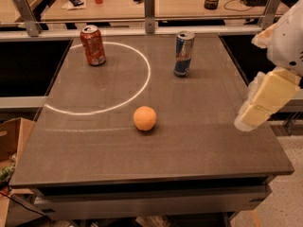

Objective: Pick orange

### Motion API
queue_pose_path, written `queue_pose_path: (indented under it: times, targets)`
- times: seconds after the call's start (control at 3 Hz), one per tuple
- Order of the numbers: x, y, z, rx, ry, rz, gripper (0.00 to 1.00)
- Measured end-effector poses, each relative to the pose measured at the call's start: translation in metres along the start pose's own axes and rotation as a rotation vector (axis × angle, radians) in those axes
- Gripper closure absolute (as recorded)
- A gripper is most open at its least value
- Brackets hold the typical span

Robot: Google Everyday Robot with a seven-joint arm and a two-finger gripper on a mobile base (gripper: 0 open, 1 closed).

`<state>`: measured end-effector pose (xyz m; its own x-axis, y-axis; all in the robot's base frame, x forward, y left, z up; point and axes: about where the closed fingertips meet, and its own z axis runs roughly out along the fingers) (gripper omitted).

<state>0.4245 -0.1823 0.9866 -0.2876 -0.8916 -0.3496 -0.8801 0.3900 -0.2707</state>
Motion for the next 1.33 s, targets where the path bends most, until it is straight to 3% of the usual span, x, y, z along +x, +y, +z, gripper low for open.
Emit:
queue_pose_path:
  times: [0.33,0.67,1.0,1.33]
  targets:
    - [-0.014,0.024,0.013,0.005,-0.107,0.058,0.00]
    - [-0.028,0.040,0.035,0.025,-0.219,0.075,0.00]
    - [-0.038,0.051,0.062,0.025,-0.299,0.078,0.00]
    - [-0.043,0.060,0.089,0.004,-0.332,0.084,0.00]
